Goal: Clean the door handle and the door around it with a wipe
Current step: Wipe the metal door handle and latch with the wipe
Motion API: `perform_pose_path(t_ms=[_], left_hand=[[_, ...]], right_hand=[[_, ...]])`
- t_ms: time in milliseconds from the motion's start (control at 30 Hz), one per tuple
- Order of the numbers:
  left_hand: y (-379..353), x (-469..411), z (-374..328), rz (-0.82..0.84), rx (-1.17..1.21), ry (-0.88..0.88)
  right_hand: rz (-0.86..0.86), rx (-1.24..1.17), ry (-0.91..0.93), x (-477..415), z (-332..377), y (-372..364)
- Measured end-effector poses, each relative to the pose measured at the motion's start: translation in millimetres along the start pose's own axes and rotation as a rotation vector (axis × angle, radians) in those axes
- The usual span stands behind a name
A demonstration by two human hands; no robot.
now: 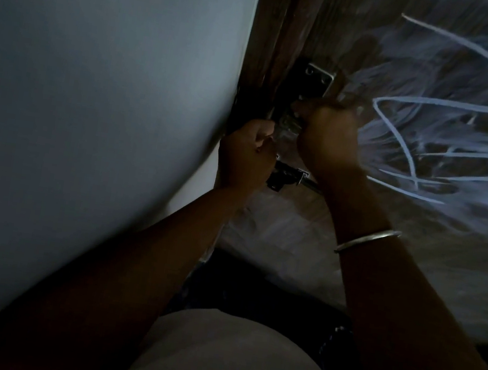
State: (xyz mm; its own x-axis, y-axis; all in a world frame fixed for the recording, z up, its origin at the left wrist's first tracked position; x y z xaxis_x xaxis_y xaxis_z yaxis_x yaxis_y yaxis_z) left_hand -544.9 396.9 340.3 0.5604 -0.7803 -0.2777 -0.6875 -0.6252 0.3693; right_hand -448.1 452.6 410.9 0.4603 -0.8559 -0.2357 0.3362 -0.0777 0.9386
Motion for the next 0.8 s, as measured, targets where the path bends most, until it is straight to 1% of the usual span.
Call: perform_pose_path(t_ms=[133, 233, 300, 367, 433, 533, 600, 667, 733, 800], left_hand=[[0.9, -3.1, 0.8, 0.004, 0.007, -0.002], [-0.5, -3.1, 0.8, 0.017, 0.040, 0.018], [-1.2, -2.7, 0.3, 0.019, 0.058, 0.029], [-0.6, -2.5, 0.0, 0.017, 0.068, 0.029], [1.4, -2.9, 0.7, -0.002, 0.050, 0.024], [1.3, -2.7, 1.3, -0.004, 0.039, 0.014], [0.3, -2.5, 0.9, -0.002, 0.033, 0.009], [-0.7, -3.4, 1.6, -0.003, 0.032, 0.006], [-1.0, -3.8, 2.6, -0.006, 0.021, 0.005], [-1.2, -4.4, 2.9, -0.010, 0.011, -0.010]], right_hand=[[0.031, -0.033, 0.083, -2.0, -0.9, 9.9], [-0.003, -0.082, 0.100, -3.4, -12.2, 24.6], [-0.017, -0.086, 0.115, -0.8, -10.6, 21.3], [-0.017, -0.127, 0.170, 0.7, -3.1, 13.8], [-0.064, -0.180, 0.183, -0.7, -2.0, 14.1], [-0.190, -0.236, 0.090, 0.5, -17.6, 25.8], [-0.227, -0.229, 0.106, 6.0, -18.4, 30.3], [-0.170, -0.187, 0.188, 8.1, -7.5, 24.3], [-0.018, -0.072, 0.267, 5.8, 4.2, 7.1], [0.076, 0.033, 0.294, 2.9, 7.5, -5.8]])
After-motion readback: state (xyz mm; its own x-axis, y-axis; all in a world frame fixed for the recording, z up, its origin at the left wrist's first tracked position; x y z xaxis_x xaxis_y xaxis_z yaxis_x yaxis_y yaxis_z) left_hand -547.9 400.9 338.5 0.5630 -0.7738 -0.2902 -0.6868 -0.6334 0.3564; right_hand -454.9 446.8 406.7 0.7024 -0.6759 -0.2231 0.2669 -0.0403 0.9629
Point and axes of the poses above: each hand's wrist, its own x-axis away from the middle knuckle, its own y-axis out of the back of the hand, z = x × y, the point moved 5 cm from there along -x, towards the middle knuckle, and after that the axes turned 9 degrees about -x, right-handed, at the moved point
